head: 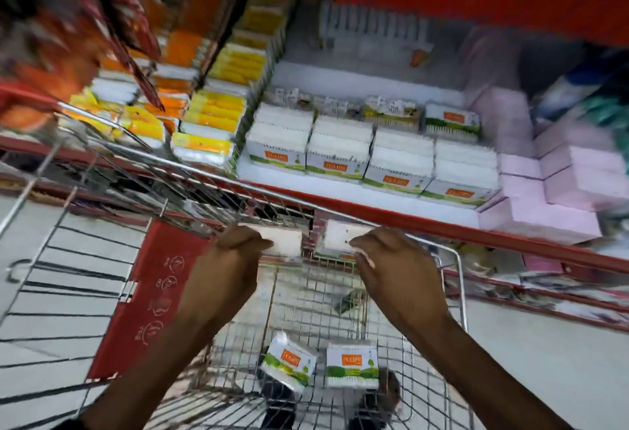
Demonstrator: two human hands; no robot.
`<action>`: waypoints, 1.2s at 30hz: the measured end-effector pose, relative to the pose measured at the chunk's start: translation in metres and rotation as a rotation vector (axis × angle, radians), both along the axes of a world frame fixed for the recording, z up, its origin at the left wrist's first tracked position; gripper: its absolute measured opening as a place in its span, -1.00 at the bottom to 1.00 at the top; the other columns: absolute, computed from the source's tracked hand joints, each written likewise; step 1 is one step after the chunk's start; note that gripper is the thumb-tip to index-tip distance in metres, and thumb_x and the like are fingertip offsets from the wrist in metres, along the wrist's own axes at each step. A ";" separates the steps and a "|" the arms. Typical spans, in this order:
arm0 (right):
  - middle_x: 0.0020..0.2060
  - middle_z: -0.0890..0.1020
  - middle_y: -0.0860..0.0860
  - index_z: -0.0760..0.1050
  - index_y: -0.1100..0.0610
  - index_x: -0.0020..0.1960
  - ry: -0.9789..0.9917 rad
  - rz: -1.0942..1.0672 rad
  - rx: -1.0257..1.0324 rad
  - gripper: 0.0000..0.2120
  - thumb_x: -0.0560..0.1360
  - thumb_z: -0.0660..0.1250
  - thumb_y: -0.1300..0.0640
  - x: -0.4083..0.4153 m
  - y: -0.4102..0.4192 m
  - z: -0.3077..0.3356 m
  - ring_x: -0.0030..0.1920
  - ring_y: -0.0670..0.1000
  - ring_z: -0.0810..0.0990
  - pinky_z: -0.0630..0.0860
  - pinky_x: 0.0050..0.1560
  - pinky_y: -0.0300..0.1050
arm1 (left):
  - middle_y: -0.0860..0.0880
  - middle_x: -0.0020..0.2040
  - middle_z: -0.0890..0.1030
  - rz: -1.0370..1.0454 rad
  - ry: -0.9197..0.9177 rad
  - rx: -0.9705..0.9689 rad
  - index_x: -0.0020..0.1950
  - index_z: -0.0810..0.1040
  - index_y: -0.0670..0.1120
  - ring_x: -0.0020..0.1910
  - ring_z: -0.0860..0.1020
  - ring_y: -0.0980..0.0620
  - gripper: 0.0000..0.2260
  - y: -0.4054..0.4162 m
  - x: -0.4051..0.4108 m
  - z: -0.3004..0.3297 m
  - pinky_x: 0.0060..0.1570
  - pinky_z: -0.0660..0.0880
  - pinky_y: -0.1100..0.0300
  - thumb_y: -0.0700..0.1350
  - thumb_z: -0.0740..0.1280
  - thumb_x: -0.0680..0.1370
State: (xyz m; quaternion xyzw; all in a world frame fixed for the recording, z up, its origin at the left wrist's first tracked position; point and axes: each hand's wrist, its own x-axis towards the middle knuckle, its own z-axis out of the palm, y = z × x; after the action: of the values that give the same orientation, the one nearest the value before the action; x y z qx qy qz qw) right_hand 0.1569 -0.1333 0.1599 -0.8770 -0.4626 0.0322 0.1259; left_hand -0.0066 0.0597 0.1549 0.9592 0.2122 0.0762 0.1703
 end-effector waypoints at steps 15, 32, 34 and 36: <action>-0.08 0.66 0.02 0.62 0.10 0.09 -0.083 -0.092 0.223 -0.80 0.48 0.41 0.24 0.042 0.077 0.040 -0.05 0.05 0.59 0.59 -0.04 -0.06 | -0.11 -0.01 0.63 0.069 -0.284 0.069 0.10 0.64 -0.17 0.03 0.55 -0.08 -0.76 0.067 0.069 0.059 0.00 0.58 0.05 -0.38 0.33 0.49; -0.03 0.66 0.03 0.61 0.09 0.10 -0.075 -0.058 0.087 -0.79 0.48 0.37 0.25 0.054 0.109 -0.005 -0.01 0.08 0.57 0.57 -0.02 -0.04 | -0.10 0.01 0.65 0.032 -0.161 0.031 0.07 0.65 -0.15 0.04 0.59 -0.13 -0.70 0.079 0.091 0.016 -0.09 0.63 -0.01 -0.42 0.32 0.44; -0.04 0.66 0.03 0.61 0.10 0.10 -0.067 -0.057 0.101 -0.78 0.48 0.38 0.26 0.054 0.108 -0.006 -0.02 0.08 0.58 0.58 -0.02 -0.03 | -0.11 0.02 0.66 0.035 -0.159 0.034 0.08 0.65 -0.15 0.04 0.59 -0.12 -0.69 0.079 0.092 0.015 -0.08 0.62 0.00 -0.43 0.33 0.43; -0.04 0.65 0.03 0.61 0.10 0.10 -0.068 -0.052 0.105 -0.78 0.48 0.38 0.26 0.055 0.109 -0.006 -0.02 0.08 0.57 0.58 -0.02 -0.03 | -0.11 0.02 0.66 0.034 -0.161 0.036 0.08 0.65 -0.16 0.05 0.59 -0.13 -0.69 0.079 0.093 0.014 -0.08 0.62 0.01 -0.43 0.33 0.43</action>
State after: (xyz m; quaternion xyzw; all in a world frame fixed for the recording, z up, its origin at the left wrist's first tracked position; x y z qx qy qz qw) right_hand 0.2116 -0.0248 0.1541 -0.8815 -0.4447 -0.0252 0.1569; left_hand 0.0864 0.1390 0.1693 0.9491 0.2127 0.1599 0.1685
